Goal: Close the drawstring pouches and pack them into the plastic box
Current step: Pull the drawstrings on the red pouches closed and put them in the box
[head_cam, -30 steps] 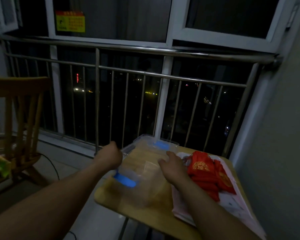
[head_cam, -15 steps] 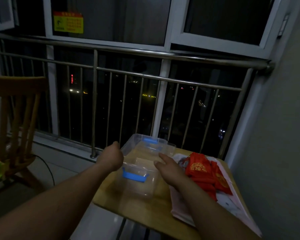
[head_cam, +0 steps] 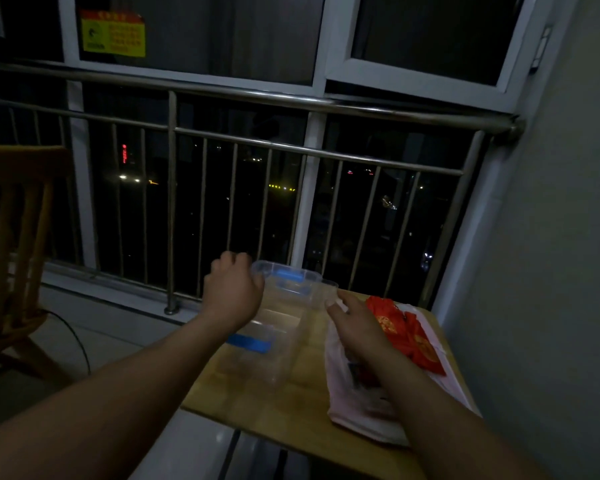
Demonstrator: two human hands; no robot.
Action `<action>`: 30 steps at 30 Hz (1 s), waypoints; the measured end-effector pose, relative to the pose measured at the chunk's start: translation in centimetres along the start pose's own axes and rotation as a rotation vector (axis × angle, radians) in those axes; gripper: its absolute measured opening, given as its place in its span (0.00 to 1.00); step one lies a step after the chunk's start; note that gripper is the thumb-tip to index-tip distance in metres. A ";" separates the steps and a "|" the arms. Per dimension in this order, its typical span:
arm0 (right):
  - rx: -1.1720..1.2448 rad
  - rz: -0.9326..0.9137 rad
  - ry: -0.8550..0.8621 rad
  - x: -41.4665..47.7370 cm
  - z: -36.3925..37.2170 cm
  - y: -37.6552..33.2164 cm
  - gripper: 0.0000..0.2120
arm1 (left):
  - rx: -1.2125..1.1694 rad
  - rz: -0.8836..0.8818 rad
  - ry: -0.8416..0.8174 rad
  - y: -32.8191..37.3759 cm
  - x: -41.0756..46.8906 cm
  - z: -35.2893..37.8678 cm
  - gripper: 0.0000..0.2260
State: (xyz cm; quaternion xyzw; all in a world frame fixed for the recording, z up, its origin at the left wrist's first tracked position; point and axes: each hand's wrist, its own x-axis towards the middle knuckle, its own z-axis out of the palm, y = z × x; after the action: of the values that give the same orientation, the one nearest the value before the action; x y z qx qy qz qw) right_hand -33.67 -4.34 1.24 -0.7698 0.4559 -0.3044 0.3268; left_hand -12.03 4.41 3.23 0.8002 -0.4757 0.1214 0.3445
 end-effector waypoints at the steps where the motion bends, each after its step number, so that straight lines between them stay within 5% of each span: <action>1: -0.007 0.011 0.018 -0.1 -1.0 0.3 0.27 | -0.038 0.045 0.000 1.8 -0.2 0.2 0.16; 8: -0.032 0.096 0.160 0.2 -8.1 4.6 0.22 | -0.354 0.204 -0.217 14.0 -2.5 5.2 0.13; 14: -0.082 0.113 0.169 -0.3 -12.7 12.2 0.02 | -0.311 0.184 -0.473 16.3 -4.7 14.0 0.20; 20: -0.263 0.160 -0.113 1.7 -11.8 20.1 0.31 | -0.287 -0.026 -0.703 16.3 -4.4 19.5 0.36; 24: -0.356 0.190 -0.046 2.0 -9.5 20.5 0.31 | -0.349 -0.097 -0.687 15.1 -3.9 20.7 0.40; 30: -0.426 0.229 -0.039 0.1 -6.7 19.1 0.29 | -0.469 -0.116 -0.664 11.7 -4.2 20.5 0.32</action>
State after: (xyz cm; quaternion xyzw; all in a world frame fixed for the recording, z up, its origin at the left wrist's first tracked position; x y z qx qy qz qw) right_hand -48.43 -13.02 -9.62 -0.7705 0.5877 -0.1473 0.1981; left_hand -26.80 -10.08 -8.93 0.7211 -0.5297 -0.2748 0.3519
